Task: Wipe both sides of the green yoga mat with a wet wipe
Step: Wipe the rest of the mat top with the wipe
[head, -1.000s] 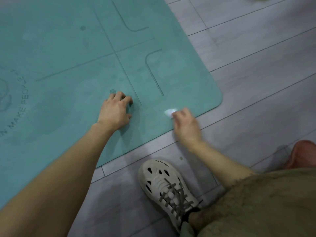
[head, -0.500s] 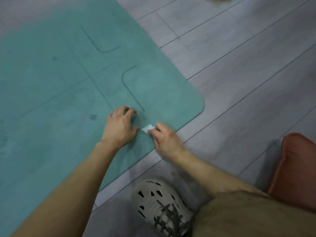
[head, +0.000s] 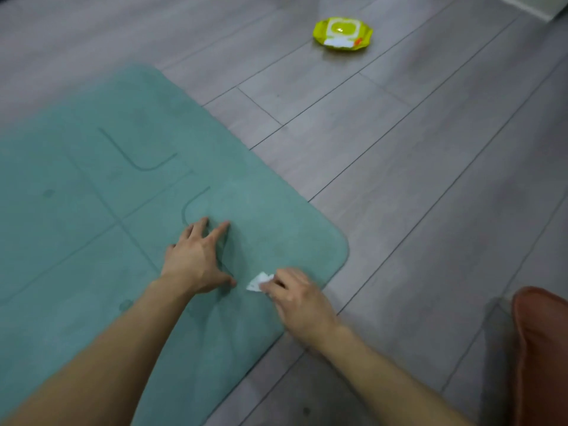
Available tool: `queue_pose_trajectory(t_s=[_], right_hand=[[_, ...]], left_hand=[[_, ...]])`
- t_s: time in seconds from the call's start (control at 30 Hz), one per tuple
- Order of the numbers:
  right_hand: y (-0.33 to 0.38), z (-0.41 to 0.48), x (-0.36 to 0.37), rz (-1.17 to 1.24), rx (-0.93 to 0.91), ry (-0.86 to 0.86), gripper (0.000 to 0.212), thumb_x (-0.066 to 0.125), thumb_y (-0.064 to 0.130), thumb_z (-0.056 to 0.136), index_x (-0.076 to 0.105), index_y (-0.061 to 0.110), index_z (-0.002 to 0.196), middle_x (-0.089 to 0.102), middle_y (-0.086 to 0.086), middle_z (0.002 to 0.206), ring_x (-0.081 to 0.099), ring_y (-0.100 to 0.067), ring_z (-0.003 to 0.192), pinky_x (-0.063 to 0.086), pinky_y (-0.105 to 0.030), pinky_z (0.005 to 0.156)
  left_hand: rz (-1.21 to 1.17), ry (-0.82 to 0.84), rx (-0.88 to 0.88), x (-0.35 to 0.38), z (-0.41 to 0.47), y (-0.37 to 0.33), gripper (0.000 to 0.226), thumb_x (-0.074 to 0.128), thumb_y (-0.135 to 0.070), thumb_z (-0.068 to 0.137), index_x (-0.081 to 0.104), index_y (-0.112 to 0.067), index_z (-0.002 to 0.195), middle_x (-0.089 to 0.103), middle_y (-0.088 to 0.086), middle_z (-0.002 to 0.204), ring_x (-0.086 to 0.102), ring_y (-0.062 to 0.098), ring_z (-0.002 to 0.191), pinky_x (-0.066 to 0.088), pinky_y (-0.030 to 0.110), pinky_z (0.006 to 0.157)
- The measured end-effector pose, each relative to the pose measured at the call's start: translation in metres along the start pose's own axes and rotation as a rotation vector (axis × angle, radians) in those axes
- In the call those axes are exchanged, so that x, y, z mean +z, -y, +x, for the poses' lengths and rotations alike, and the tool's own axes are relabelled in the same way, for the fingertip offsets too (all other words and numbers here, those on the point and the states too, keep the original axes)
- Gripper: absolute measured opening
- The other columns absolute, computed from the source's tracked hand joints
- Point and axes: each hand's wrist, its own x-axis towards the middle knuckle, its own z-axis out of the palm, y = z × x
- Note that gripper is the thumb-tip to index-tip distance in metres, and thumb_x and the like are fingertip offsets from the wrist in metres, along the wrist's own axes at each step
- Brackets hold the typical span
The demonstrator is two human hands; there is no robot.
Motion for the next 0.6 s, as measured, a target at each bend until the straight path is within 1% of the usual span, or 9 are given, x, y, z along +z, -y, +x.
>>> queue_pose_trajectory(t_s=[0.13,0.2,0.23,0.27,0.33,0.37,0.4,0.53,0.6], right_hand=[[-0.067,0.021,-0.04,-0.133,0.525,-0.272,0.019,0.066,0.005,0.096,0.075,0.011,0.111,0.056,-0.006,0.097,0.059,-0.03,0.079,0.056,-0.047,0.07],[-0.064,0.029,-0.036,-0.158,0.643,-0.341,0.018,0.064,0.005,0.096,0.074,0.009,0.11,0.056,-0.009,0.097,0.059,-0.032,0.078,0.056,-0.049,0.068],[-0.051,0.031,-0.026,-0.141,0.62,-0.332,0.018,0.063,0.005,0.098,0.073,0.01,0.112,0.055,-0.008,0.098,0.058,-0.031,0.079,0.055,-0.049,0.069],[-0.033,0.03,-0.016,-0.115,0.509,-0.273,0.019,0.061,0.007,0.1,0.072,0.011,0.116,0.054,-0.006,0.099,0.056,-0.027,0.08,0.054,-0.049,0.071],[-0.003,0.017,0.002,-0.107,0.122,-0.041,0.027,0.06,0.006,0.1,0.069,0.012,0.124,0.054,-0.004,0.101,0.052,-0.023,0.086,0.051,-0.041,0.076],[-0.004,0.013,0.003,-0.129,-0.001,0.027,0.028,0.062,0.003,0.098,0.068,0.011,0.124,0.054,-0.005,0.101,0.052,-0.023,0.088,0.051,-0.039,0.075],[-0.017,0.015,-0.003,-0.113,0.001,0.022,0.027,0.064,0.002,0.096,0.069,0.011,0.12,0.053,-0.006,0.1,0.054,-0.025,0.087,0.052,-0.041,0.073],[-0.07,0.037,-0.03,-0.149,0.578,-0.286,0.024,0.065,0.003,0.096,0.073,0.011,0.117,0.053,-0.005,0.099,0.058,-0.028,0.081,0.055,-0.045,0.067],[-0.052,0.042,-0.017,-0.155,0.654,-0.335,0.026,0.065,0.002,0.095,0.071,0.011,0.118,0.052,-0.005,0.099,0.057,-0.029,0.078,0.055,-0.047,0.064]], left_hand=[[0.029,0.0,-0.007,0.003,0.005,-0.001,0.141,0.089,-0.078,0.045,0.017,-0.05,0.163,0.019,0.002,0.171,0.023,0.032,0.153,0.045,0.055,0.114],[0.031,-0.02,-0.005,0.002,0.006,-0.002,0.141,0.089,-0.078,0.043,0.019,-0.049,0.162,0.022,0.002,0.17,0.026,0.032,0.151,0.046,0.053,0.113],[0.034,-0.023,-0.003,0.002,0.007,-0.002,0.141,0.089,-0.078,0.043,0.02,-0.049,0.162,0.022,0.001,0.169,0.027,0.032,0.15,0.047,0.052,0.113],[0.038,-0.025,-0.001,0.002,0.007,-0.002,0.141,0.088,-0.078,0.043,0.019,-0.05,0.162,0.022,0.001,0.169,0.027,0.032,0.149,0.047,0.052,0.113],[0.042,-0.034,0.008,0.004,0.006,-0.001,0.141,0.086,-0.08,0.044,0.017,-0.05,0.163,0.02,-0.001,0.17,0.026,0.031,0.149,0.048,0.051,0.112],[0.046,-0.039,0.019,0.004,0.006,0.0,0.14,0.084,-0.081,0.044,0.015,-0.05,0.163,0.019,-0.002,0.17,0.024,0.03,0.15,0.047,0.052,0.112],[0.052,-0.041,0.028,0.005,0.005,0.0,0.14,0.082,-0.082,0.046,0.013,-0.05,0.164,0.016,-0.002,0.171,0.023,0.03,0.151,0.046,0.052,0.113],[0.065,-0.035,0.022,0.003,0.002,-0.003,0.14,0.082,-0.081,0.05,0.009,-0.049,0.165,0.012,0.0,0.174,0.018,0.03,0.156,0.044,0.052,0.116],[0.071,-0.029,0.019,0.0,0.002,-0.005,0.141,0.084,-0.08,0.049,0.009,-0.048,0.165,0.013,-0.001,0.174,0.019,0.03,0.155,0.045,0.052,0.115]])
